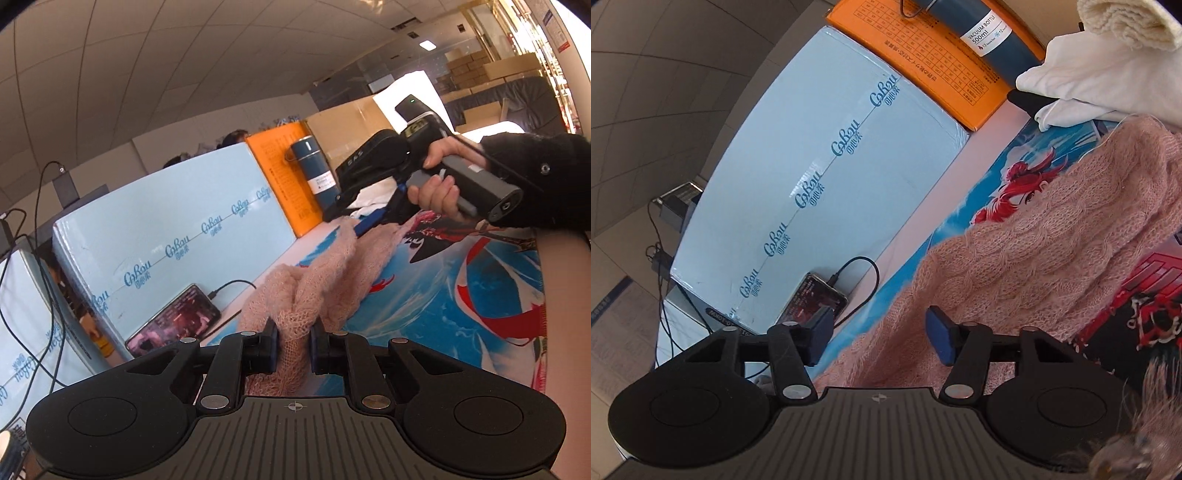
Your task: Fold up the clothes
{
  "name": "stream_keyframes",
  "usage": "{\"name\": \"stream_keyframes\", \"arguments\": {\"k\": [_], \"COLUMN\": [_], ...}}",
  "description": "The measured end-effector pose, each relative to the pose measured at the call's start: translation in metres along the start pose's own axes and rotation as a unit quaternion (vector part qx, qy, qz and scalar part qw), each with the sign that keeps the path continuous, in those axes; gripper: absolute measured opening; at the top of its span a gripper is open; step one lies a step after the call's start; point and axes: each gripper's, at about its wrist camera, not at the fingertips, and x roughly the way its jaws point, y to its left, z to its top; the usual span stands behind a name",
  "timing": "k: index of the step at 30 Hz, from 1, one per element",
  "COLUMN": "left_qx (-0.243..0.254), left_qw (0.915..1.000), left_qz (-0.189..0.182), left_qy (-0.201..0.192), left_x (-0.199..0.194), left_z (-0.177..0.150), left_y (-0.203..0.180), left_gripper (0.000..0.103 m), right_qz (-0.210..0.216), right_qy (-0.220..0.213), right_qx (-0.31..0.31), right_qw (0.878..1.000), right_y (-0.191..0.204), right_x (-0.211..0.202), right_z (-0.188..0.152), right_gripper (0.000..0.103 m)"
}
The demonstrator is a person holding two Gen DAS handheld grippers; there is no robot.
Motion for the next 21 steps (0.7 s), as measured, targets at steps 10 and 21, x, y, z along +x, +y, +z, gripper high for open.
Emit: {"name": "stream_keyframes", "arguments": {"k": [10,21], "left_qx": [-0.051,-0.041], "left_qw": [0.9985,0.9928], "left_qz": [-0.006,-0.078], "left_qy": [-0.018,0.081], "left_x": [-0.011,-0.015], "left_z": [-0.002,-0.021], "left_y": [0.025,0.023], "left_gripper": [0.015,0.018], "right_qz": [-0.001,-0.021], "right_qy": [-0.063,-0.017], "right_qx": [-0.07,-0.133], "right_qw": [0.996,0.991], "right_y": [0.012,0.007], "right_x": [-0.102,-0.163], "right_z": [-0.051,-0.105], "right_gripper": [0.007,0.009]}}
